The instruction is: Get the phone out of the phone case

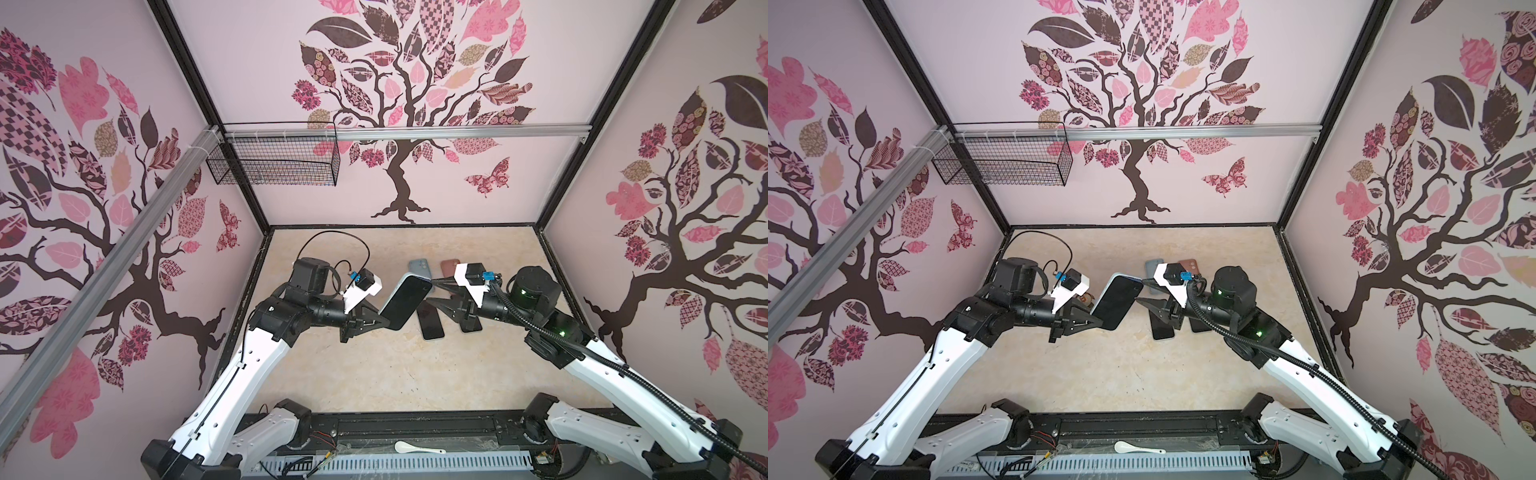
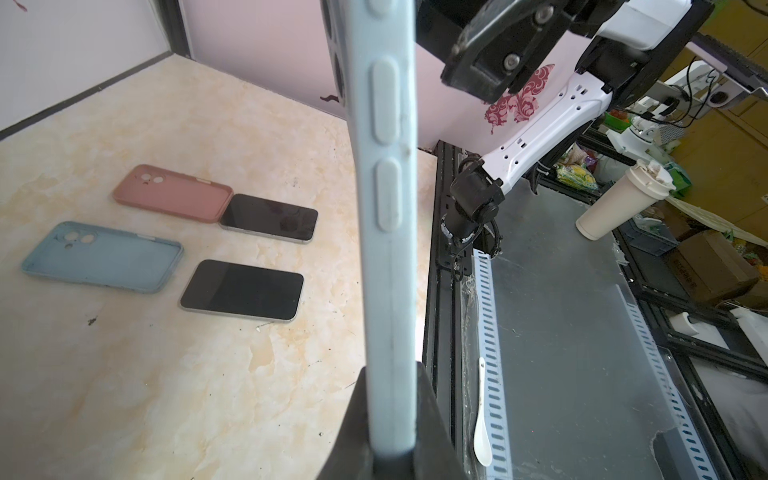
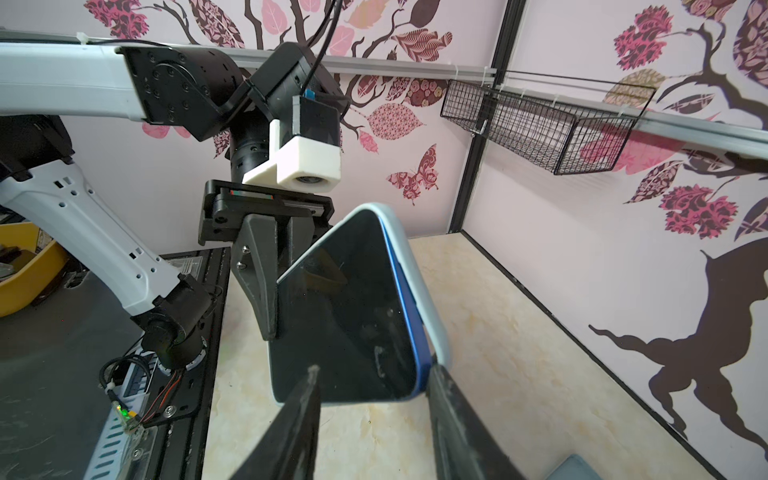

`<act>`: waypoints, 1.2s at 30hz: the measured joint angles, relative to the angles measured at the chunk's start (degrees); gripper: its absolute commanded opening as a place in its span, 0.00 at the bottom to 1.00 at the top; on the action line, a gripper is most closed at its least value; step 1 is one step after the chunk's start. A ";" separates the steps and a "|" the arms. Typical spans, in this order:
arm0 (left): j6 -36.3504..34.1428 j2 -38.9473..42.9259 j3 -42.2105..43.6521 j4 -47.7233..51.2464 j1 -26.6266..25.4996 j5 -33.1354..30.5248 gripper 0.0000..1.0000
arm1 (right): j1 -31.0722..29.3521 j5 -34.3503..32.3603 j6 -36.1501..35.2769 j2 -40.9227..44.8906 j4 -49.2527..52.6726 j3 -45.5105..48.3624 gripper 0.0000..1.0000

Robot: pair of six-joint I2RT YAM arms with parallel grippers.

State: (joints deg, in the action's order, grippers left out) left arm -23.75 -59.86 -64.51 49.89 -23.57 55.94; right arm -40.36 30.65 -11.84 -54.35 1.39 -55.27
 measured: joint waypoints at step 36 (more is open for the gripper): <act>6.40 3.58 4.26 -12.20 -3.10 4.85 0.00 | 0.39 20.50 4.09 -1.01 -14.05 2.34 0.39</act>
State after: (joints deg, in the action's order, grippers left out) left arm -17.34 -56.27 -60.25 37.69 -26.68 60.80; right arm -39.97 51.16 -7.75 -55.35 -12.67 -52.93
